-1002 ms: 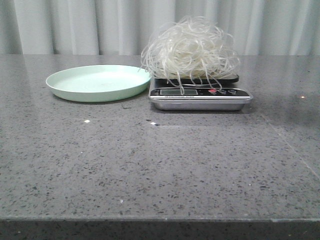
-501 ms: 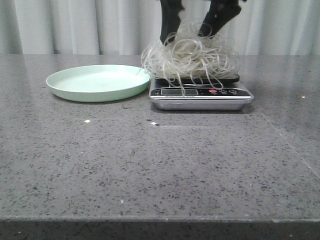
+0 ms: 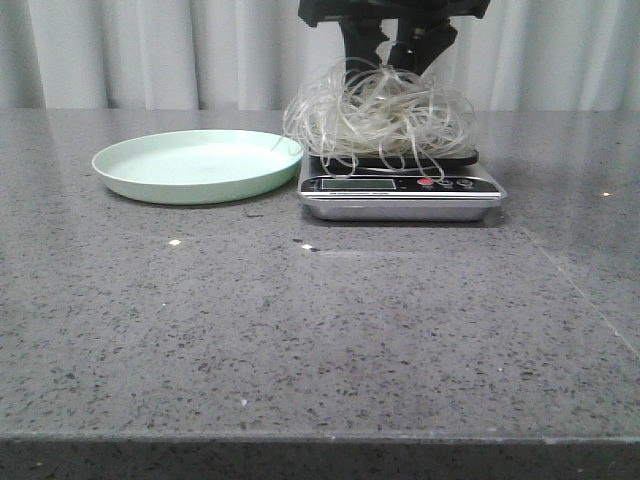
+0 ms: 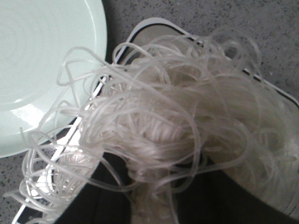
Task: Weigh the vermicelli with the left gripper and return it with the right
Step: 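Lift the vermicelli with the right gripper and carry it over the green plate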
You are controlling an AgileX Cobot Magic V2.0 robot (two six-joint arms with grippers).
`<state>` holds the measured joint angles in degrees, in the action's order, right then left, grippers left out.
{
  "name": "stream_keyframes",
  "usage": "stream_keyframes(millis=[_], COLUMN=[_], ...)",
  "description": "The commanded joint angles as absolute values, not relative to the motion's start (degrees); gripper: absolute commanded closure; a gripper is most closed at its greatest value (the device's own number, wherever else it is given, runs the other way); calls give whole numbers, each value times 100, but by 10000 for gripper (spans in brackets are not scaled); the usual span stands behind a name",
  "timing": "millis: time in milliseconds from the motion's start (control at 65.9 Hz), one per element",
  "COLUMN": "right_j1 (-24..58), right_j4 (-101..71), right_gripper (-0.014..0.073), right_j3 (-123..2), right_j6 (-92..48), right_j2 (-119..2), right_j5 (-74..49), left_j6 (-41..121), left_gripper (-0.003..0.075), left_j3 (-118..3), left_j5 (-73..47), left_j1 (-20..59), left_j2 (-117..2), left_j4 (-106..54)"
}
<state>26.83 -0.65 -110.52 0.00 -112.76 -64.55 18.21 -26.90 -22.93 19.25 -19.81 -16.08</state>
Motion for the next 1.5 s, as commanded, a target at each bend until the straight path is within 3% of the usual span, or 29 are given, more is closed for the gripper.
stream_keyframes(millis=[0,243,531,607,744,820,1214,1488], right_j1=[2696,3065,3595,3618,3618,3618,3159,2140], right_j4=[-141,-1029,-1330,-1330,-1310,-1310,-1305,-1265], right_gripper=[435,452,433,363,70,-23,-5,-5], right_j3=[-11544,-12724,-12739,-12739,-12739,-12774,-12801,-10773], right_j6=[-41,-233,-362,-362,-362,-362,-413,-595], right_j2=[-10963,-10977,-11585,-11813,-12105,-12097,-10855,-9010], right_j5=[-6710,-6318,-5459,-5378,-5378,-5337,-5938,-5484], left_j6=[1827,1827,1827,1827,1827,1827,1827,1827], left_gripper=[594,594,594,594,594,594,594,594], left_j3=[-2848,-2848,-2848,-2848,-2848,-2848,-2848,-2848], left_j5=[-1810,-1810,-1810,-1810,-1810,-1810,-1797,-1797], left_j1=[1922,1922,1922,1922,1922,1922,1922,1922], left_j2=[-2023,-2023,-2023,-2023,-2023,-2023,-2023,-2023], left_j4=[-1711,-1711,-1711,-1711,-1711,-1711,-1711,-1711])
